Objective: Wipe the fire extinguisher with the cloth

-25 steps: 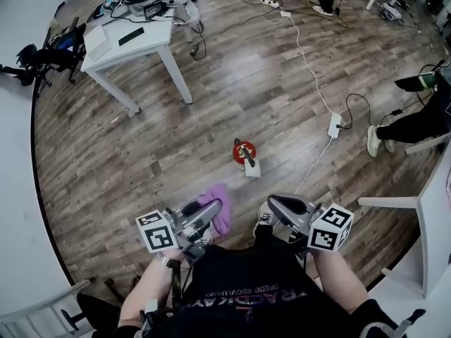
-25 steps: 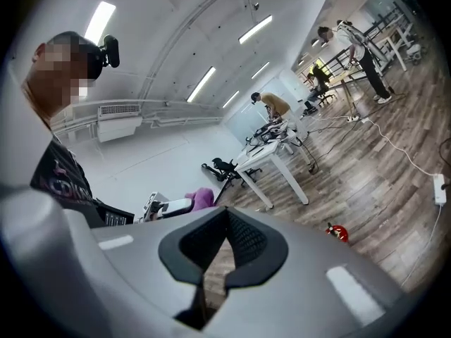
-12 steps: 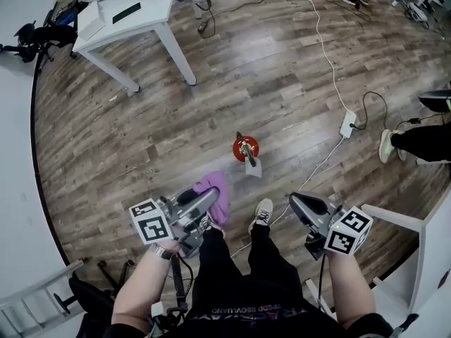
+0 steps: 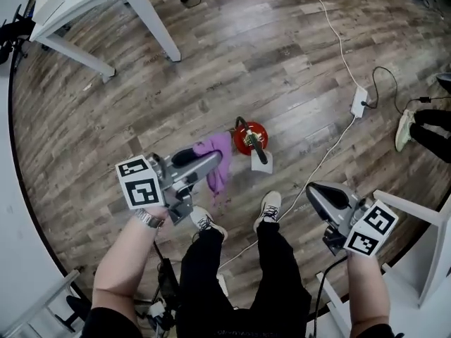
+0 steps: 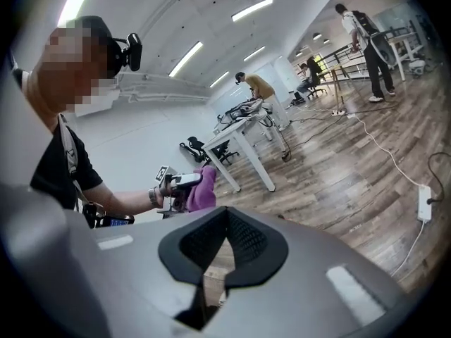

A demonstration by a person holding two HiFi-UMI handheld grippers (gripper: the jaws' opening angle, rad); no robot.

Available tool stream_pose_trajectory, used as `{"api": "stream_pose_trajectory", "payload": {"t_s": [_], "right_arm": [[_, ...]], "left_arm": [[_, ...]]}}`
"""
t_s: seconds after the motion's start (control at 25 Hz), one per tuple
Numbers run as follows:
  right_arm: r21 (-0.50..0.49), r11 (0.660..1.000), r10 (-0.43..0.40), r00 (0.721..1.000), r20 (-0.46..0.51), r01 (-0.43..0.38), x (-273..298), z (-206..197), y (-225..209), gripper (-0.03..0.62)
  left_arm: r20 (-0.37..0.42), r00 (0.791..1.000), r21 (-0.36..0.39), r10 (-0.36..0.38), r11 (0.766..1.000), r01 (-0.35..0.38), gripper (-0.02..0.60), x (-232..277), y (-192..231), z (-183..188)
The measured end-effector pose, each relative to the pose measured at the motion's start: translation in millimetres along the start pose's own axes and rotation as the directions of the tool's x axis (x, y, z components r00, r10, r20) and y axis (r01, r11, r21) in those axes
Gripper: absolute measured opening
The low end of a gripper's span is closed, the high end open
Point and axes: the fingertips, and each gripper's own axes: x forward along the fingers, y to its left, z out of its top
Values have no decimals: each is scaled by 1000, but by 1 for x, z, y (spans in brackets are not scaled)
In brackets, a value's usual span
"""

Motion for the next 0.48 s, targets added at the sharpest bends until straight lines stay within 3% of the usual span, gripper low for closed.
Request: {"api": "stream_pose_trajectory", "payload": {"t_s": [0.24,0.48], "right_arm": [[-120,992,-53,998,-42,47,44,-39,-87,5],[-271,961,-67,998,-12,61,99,-50,-157,5]], "left_arm": [[-17,997,16,-69,997,69,109,39,85,-23],[-32,995,80,-90,992,93,109,66,170,-47]]}}
